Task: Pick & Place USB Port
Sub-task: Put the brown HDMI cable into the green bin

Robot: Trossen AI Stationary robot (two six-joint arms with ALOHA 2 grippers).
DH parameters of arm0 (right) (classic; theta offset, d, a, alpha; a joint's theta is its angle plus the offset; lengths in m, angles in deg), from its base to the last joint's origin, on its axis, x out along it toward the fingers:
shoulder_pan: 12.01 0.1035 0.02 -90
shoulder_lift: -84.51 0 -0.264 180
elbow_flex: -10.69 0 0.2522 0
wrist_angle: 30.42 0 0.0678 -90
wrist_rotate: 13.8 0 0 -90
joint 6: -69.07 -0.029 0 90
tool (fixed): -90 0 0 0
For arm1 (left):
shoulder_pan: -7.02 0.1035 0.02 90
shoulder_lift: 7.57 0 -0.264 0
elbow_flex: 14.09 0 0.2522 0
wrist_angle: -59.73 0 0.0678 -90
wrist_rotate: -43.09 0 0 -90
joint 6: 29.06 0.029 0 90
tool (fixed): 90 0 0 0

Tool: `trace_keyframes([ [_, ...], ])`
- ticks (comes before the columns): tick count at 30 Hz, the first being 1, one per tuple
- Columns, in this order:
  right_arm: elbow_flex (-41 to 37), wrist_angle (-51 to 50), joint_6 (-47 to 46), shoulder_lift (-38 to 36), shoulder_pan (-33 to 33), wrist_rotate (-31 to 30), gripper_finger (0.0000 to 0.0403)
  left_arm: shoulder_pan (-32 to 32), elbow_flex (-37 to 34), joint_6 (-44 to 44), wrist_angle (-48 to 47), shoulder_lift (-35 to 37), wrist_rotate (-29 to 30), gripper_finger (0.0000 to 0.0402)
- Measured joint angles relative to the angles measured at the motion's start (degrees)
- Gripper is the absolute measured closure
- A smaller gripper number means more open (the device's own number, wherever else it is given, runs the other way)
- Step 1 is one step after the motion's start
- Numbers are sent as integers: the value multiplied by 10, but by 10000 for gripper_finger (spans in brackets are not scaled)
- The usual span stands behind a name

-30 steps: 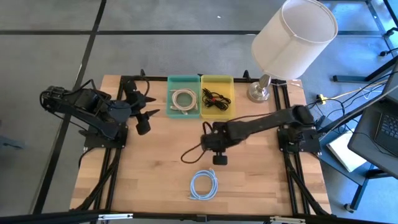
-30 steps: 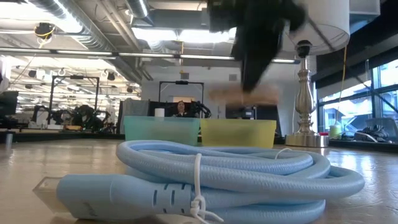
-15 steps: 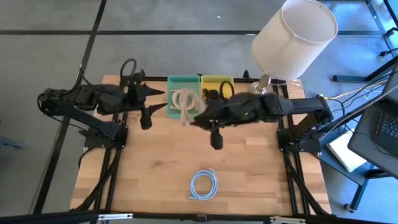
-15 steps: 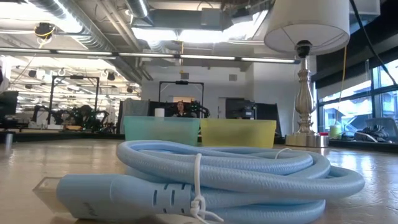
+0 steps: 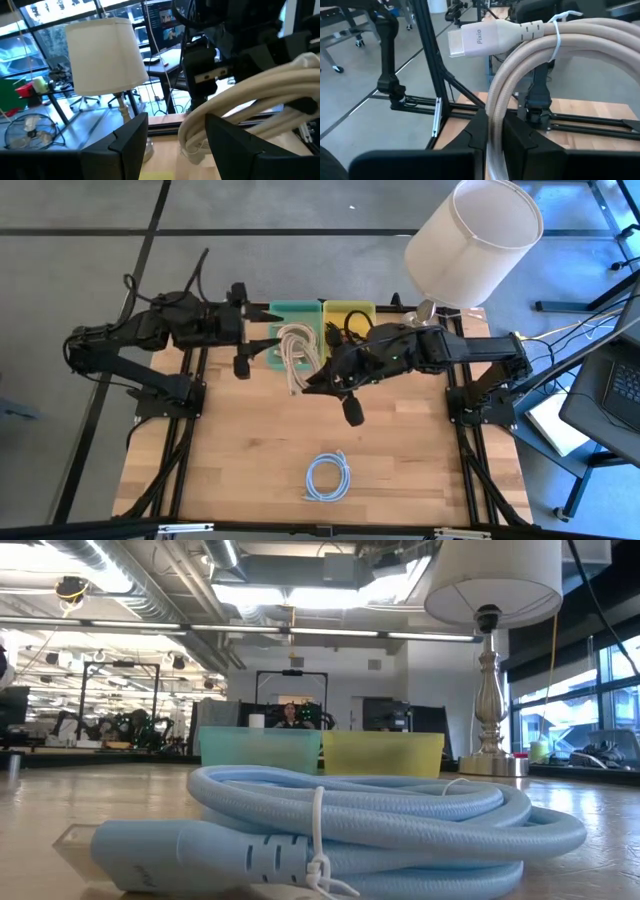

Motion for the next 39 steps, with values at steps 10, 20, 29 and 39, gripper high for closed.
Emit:
trace_keyframes([
  [10, 0, 1, 18, -1, -16, 20, 370, 8, 1, -16, -13, -4, -36, 206],
  [20, 0, -35, 26, -2, -43, 45, 370, 8, 1, -43, -82, 3, -40, 206],
  [29, 0, -75, 10, -6, -51, 30, 371, 6, -1, -57, -126, 30, -12, 206],
  [39, 0, -42, 12, -6, -51, 39, 371, 5, 0, -35, -95, 18, -3, 206],
])
